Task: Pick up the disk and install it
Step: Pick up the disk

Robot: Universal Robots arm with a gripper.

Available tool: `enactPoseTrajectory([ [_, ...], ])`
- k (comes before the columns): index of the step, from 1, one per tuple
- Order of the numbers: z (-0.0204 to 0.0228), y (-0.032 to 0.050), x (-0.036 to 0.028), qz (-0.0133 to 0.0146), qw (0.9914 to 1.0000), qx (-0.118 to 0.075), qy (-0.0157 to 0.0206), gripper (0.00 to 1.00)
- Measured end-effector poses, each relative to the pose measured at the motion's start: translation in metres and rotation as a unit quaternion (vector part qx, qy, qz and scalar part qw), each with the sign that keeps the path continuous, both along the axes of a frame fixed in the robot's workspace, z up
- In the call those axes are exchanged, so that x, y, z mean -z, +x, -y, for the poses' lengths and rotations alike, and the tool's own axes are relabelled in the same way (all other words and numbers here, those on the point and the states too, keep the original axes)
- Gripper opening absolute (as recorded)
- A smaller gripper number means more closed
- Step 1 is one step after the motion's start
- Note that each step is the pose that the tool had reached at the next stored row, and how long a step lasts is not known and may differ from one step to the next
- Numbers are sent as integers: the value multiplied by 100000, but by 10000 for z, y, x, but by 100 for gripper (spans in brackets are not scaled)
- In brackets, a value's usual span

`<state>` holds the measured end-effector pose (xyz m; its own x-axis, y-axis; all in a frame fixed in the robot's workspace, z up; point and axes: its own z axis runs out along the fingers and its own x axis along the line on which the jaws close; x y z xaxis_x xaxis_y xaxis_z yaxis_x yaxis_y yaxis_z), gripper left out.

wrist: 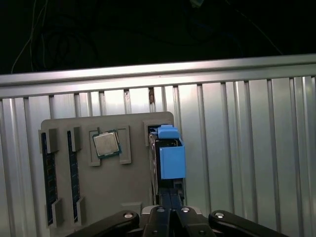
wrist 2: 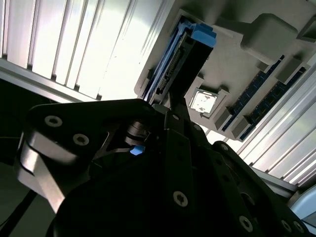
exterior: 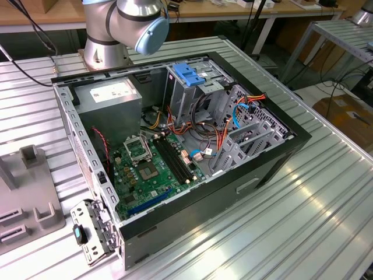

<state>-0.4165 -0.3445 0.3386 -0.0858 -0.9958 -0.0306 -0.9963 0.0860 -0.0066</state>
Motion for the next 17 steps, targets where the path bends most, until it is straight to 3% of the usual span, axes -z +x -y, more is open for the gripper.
enactPoseTrajectory([
  [13,0,0,4,-5,100000,1,0,11],
  [17,0,0,6,-4,100000,0,-1,29],
])
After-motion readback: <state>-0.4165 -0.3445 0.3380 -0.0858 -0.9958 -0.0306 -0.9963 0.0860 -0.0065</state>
